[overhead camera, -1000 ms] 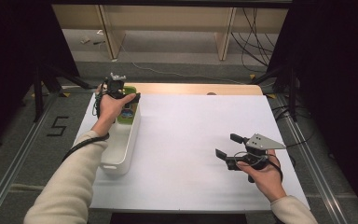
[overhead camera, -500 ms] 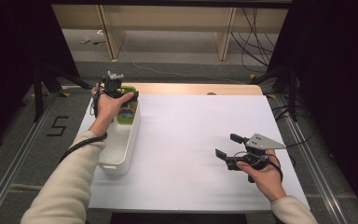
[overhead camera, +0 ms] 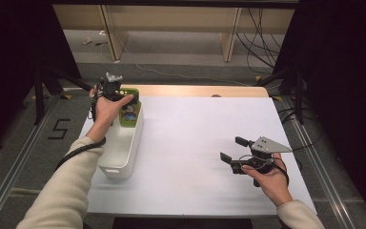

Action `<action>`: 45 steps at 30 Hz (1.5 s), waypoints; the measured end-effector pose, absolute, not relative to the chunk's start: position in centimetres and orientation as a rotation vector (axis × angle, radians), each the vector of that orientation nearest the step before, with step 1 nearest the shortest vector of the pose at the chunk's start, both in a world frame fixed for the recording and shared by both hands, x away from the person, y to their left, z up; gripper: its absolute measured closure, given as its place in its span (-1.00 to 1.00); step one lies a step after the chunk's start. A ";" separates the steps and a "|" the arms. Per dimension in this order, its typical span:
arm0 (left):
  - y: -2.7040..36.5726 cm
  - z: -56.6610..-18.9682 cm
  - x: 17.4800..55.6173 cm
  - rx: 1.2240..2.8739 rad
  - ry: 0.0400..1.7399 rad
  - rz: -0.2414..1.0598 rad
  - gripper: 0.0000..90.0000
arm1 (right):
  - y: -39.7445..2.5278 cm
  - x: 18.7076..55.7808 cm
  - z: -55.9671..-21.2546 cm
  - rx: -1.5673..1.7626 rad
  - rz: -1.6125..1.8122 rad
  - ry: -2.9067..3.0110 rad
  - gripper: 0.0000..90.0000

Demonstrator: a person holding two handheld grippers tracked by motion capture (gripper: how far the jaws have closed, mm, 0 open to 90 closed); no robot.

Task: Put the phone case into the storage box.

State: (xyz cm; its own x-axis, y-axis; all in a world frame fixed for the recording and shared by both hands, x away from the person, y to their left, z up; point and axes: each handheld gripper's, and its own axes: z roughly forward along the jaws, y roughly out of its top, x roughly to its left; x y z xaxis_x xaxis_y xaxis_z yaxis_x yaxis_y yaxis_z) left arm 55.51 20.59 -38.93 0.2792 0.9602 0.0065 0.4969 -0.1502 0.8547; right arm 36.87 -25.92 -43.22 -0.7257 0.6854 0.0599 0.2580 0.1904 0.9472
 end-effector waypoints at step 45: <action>19.9 -38.2 43.1 1.740 1.032 0.692 -0.95 | -25.9 36.9 -43.1 0.887 1.548 2.089 -0.67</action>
